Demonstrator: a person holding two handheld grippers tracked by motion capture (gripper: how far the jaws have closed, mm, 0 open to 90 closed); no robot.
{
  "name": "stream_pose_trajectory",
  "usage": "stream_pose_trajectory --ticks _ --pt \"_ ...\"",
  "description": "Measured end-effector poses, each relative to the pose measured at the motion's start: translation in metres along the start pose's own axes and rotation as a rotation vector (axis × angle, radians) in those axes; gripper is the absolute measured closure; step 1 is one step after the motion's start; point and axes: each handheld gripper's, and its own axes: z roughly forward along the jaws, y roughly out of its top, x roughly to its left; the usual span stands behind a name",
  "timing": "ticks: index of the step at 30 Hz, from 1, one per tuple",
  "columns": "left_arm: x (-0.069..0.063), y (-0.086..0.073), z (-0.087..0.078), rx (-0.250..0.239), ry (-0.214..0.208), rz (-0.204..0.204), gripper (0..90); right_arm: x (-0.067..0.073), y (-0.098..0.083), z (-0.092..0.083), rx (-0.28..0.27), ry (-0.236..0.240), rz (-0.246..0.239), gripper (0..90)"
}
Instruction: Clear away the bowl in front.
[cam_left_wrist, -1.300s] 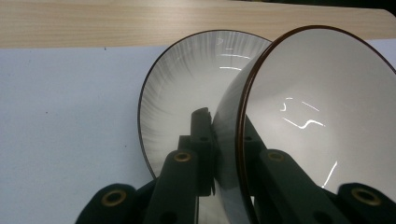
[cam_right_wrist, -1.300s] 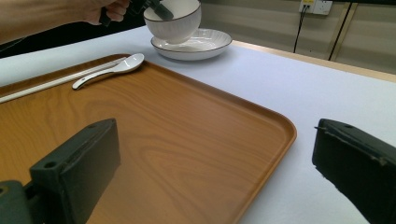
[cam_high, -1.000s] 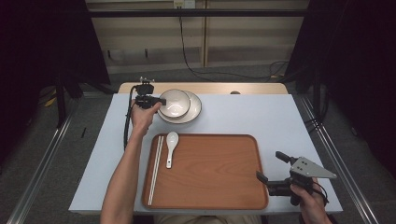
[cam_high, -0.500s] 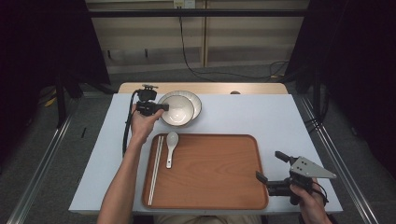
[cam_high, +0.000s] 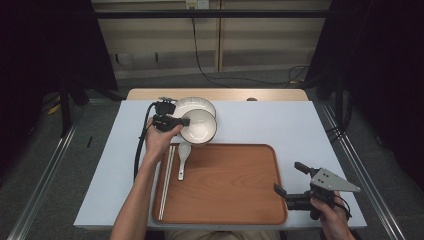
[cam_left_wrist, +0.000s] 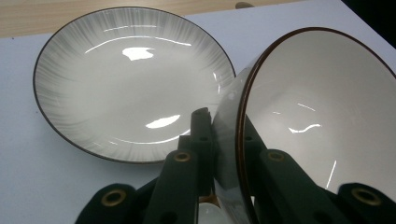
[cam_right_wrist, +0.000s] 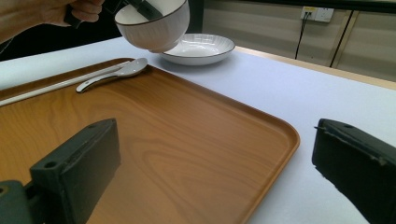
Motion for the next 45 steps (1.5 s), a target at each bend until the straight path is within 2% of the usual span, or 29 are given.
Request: stream_pose_trajectory --ticks 2,4,6,11,15,17,21,23,24,27,28,31,34,36,37,41,43,45 --pt "-0.004 -0.001 0.001 0.002 -0.021 0.000 82.4 0.000 0.000 0.000 -0.003 0.001 -0.004 0.7" --pt "-0.009 -0.001 0.000 0.017 -0.027 0.030 82.4 0.000 0.000 0.000 -0.002 0.000 -0.001 0.7" --pt "-0.013 -0.001 0.001 0.018 -0.037 0.036 82.4 0.001 0.000 0.000 -0.002 -0.002 0.002 0.7" --pt "-0.020 -0.004 0.004 0.010 -0.064 0.013 82.3 0.001 0.000 0.000 -0.007 0.001 0.001 0.7" --pt "-0.031 -0.005 0.008 0.030 -0.063 0.048 82.3 0.000 0.000 0.001 -0.001 -0.001 -0.003 0.7" --pt "-0.034 -0.005 0.010 0.035 -0.086 0.049 82.3 0.000 0.000 0.001 -0.005 0.003 -0.006 0.7" --pt "-0.041 -0.004 0.012 0.042 -0.095 0.070 82.3 0.001 0.000 0.000 -0.003 0.003 -0.002 0.7" --pt "-0.044 -0.004 0.014 0.033 -0.103 0.058 82.3 0.000 0.000 0.000 -0.001 -0.002 -0.005 0.8" --pt "-0.044 -0.003 0.014 0.035 -0.103 0.068 82.3 0.000 0.000 0.000 -0.003 0.007 -0.009 0.7" --pt "-0.048 -0.004 0.016 0.018 -0.094 0.063 82.3 0.000 0.000 0.000 -0.002 0.007 -0.010 0.7" --pt "-0.049 -0.004 0.017 0.026 -0.088 0.066 82.4 0.001 0.000 0.000 -0.003 0.001 -0.006 0.7" --pt "-0.053 -0.005 0.020 0.025 -0.115 0.059 82.4 0.000 -0.001 0.000 -0.003 0.009 -0.011 0.7" --pt "-0.058 -0.004 0.022 0.037 -0.122 0.078 82.3 0.001 0.000 0.001 -0.001 0.004 -0.010 0.7" --pt "-0.062 -0.003 0.025 0.036 -0.132 0.072 82.3 0.001 -0.001 0.001 0.000 0.002 -0.011 0.7" --pt "-0.063 -0.002 0.026 0.041 -0.132 0.084 82.3 0.001 -0.001 0.001 0.000 0.001 -0.011 0.7" --pt "-0.070 0.001 0.029 0.038 -0.120 0.087 82.3 0.001 -0.001 0.000 -0.008 0.002 -0.003 0.7" --pt "-0.072 0.001 0.032 0.041 -0.126 0.074 82.4 0.001 -0.001 0.000 -0.012 0.003 -0.003 0.7" --pt "-0.075 0.000 0.036 0.046 -0.137 0.082 82.3 0.001 -0.001 0.000 -0.014 0.000 0.000 0.7"
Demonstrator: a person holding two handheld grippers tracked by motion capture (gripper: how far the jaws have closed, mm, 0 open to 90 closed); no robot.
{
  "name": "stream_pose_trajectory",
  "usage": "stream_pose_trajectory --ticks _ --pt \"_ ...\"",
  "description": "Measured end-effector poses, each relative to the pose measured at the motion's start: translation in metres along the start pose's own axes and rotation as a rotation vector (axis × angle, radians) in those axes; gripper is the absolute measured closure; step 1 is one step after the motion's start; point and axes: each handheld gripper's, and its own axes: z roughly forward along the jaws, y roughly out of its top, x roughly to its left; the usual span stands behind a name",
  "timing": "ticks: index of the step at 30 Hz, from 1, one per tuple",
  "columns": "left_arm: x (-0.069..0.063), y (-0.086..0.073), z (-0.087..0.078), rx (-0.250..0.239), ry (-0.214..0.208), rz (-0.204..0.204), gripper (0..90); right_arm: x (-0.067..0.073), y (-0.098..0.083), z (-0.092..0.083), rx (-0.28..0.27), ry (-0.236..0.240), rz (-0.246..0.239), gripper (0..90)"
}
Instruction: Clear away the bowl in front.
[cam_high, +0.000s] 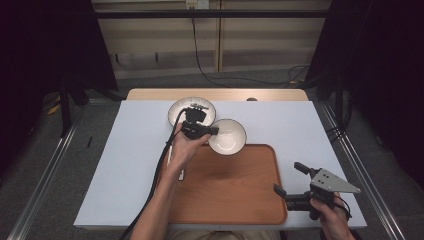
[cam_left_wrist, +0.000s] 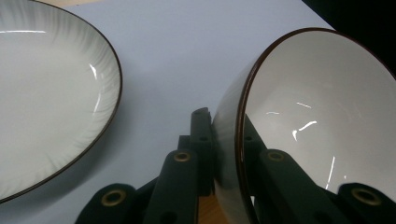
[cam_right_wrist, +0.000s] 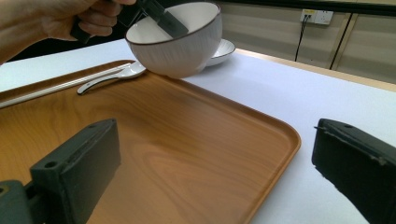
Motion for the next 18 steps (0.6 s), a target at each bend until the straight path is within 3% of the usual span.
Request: stream_pose_trajectory --ticks 18 --pt "-0.013 0.008 0.022 0.027 -0.046 0.002 82.2 0.001 0.000 0.000 0.001 -0.002 0.002 0.7"
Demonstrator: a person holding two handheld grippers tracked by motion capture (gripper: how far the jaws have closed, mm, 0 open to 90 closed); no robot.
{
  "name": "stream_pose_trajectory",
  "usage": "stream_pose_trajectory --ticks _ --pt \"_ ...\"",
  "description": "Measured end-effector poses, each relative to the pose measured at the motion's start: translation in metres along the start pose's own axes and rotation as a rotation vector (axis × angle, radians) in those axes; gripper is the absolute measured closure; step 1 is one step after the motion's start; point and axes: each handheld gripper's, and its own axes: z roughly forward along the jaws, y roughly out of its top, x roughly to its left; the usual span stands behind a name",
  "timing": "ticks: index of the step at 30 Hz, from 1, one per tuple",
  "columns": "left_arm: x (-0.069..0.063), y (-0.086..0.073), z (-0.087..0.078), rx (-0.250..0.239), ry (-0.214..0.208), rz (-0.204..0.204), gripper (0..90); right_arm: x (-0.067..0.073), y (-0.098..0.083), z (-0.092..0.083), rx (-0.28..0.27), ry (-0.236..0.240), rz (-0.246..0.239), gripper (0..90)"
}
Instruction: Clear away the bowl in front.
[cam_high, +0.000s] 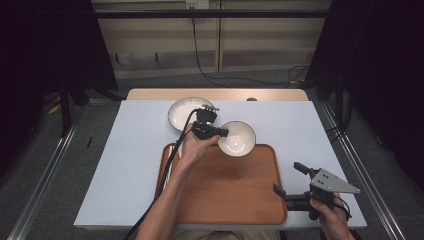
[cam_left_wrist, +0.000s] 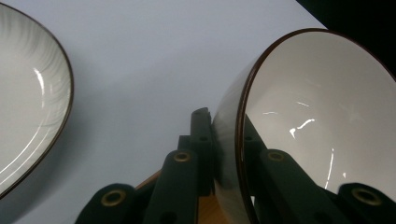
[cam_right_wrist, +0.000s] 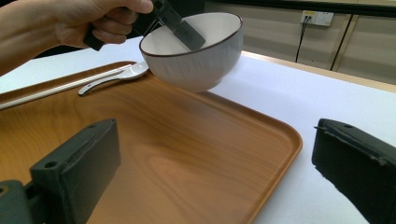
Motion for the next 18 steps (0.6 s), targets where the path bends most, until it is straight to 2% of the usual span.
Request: stream_pose_trajectory --ticks 6,10,13,18 --pt "-0.006 0.004 0.008 0.018 -0.011 0.020 82.2 -0.001 0.000 0.001 0.001 0.005 -0.004 0.7" --pt "-0.010 0.005 0.017 0.026 -0.016 0.013 82.2 0.000 0.000 0.001 0.000 0.006 -0.010 0.7" --pt "-0.014 0.004 0.025 0.034 -0.037 -0.002 82.2 0.000 0.000 0.000 0.001 0.006 -0.008 0.7" --pt "-0.020 0.006 0.037 0.062 -0.042 0.005 82.3 0.000 0.000 0.001 -0.001 0.009 -0.009 0.7"
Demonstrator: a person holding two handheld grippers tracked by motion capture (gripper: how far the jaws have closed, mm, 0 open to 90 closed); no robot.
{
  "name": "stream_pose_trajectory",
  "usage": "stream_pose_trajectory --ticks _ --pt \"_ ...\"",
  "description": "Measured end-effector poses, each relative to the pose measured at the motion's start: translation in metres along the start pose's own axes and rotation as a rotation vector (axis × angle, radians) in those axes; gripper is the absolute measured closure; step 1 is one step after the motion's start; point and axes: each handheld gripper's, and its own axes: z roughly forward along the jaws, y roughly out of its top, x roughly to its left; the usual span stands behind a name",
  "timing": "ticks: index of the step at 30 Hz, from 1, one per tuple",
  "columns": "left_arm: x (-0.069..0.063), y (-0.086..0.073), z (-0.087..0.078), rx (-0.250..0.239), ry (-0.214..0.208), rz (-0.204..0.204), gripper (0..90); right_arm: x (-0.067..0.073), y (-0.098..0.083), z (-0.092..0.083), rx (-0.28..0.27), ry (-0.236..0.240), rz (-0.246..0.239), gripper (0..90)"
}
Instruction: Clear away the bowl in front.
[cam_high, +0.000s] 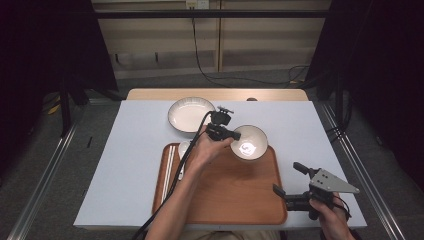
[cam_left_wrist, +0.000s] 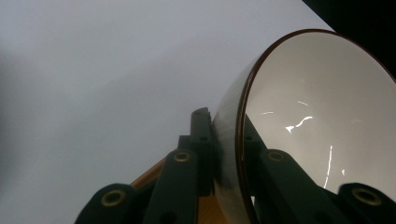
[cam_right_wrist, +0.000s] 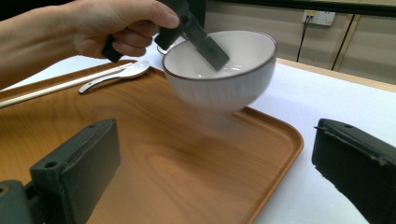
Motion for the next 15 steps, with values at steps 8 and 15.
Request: stream_pose_trajectory --ticks 8,15 --pt "-0.004 0.003 0.017 0.021 -0.014 -0.005 82.3 0.000 0.000 0.000 0.005 -0.002 0.006 0.7" --pt "-0.011 0.003 0.031 0.048 -0.032 0.006 82.1 -0.001 -0.001 0.000 0.005 -0.004 0.002 0.7"
